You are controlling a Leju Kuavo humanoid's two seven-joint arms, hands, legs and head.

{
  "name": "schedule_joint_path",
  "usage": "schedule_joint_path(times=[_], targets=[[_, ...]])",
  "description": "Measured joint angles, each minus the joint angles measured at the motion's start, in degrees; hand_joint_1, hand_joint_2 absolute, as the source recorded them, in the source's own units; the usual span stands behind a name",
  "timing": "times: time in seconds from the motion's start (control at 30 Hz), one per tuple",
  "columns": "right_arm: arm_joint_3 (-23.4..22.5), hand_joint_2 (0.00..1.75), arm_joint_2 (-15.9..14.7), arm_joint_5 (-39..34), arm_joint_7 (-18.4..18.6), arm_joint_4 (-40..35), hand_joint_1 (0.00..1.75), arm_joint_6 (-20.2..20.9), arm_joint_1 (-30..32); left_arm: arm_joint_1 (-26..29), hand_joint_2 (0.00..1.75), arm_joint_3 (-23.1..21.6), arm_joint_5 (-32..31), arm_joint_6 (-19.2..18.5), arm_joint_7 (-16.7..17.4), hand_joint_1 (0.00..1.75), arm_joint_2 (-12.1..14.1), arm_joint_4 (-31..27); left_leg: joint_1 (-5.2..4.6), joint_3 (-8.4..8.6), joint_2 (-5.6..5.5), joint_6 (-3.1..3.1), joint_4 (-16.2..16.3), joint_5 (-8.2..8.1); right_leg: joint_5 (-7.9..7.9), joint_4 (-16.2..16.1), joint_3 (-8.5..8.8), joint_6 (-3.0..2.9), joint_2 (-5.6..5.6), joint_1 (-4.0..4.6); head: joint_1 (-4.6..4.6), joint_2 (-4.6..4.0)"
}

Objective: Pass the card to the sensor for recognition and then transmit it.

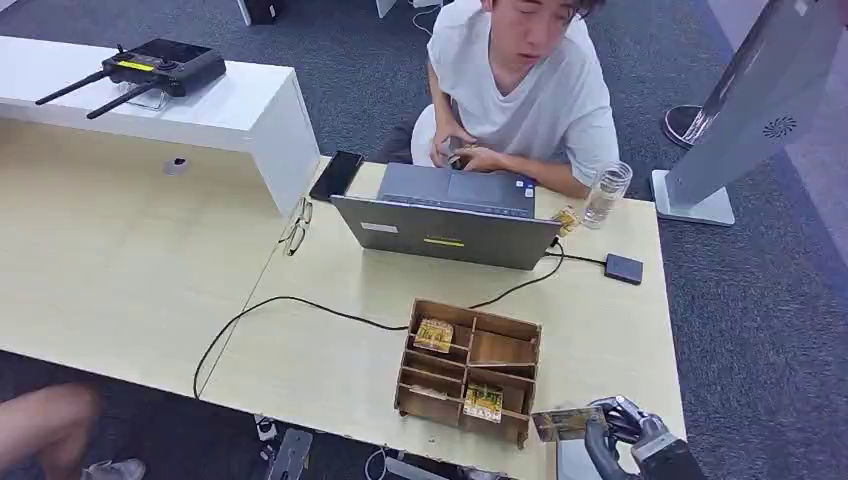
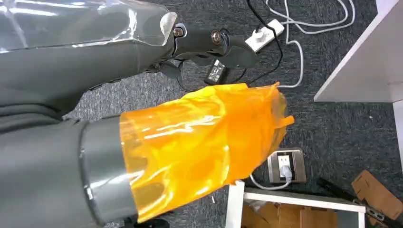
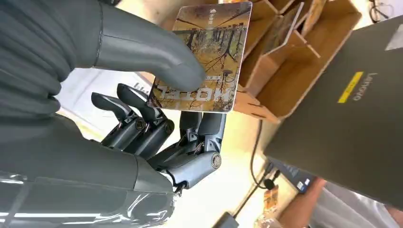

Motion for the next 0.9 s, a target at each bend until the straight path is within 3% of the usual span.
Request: schedule_joint_path(times=[0.17,0.5,0.9], targets=[[0.3,1.75,-1.7,-0.5,1.4,0.3,1.75,0.0,0.5,0.0,0.00,0.0,0.0,0.0,0.0,0.00,0.0,0.0,0.00,0.00,0.00,0.00,0.0,0.00,0.00,0.0,0.00,0.00,0.01,0.00,0.00,0.00],[2.9,1.75,-2.7,3.7,8.4,3.5,1.75,-3.4,-0.5,-0.1,0.00,0.0,-0.9,-0.1,1.1,0.00,0.0,0.0,0.00,0.00,0.01,0.00,0.0,0.00,0.00,0.0,0.00,0.00,0.01,0.00,0.00,0.00],[5.2,1.75,-2.7,5.5,10.6,6.8,1.75,-4.8,-1.7,-0.2,0.00,-0.2,-1.4,-0.5,1.6,0.00,0.0,0.0,0.00,0.00,0.01,0.00,0.0,0.00,0.00,0.0,0.00,0.00,0.01,0.00,0.00,0.00]])
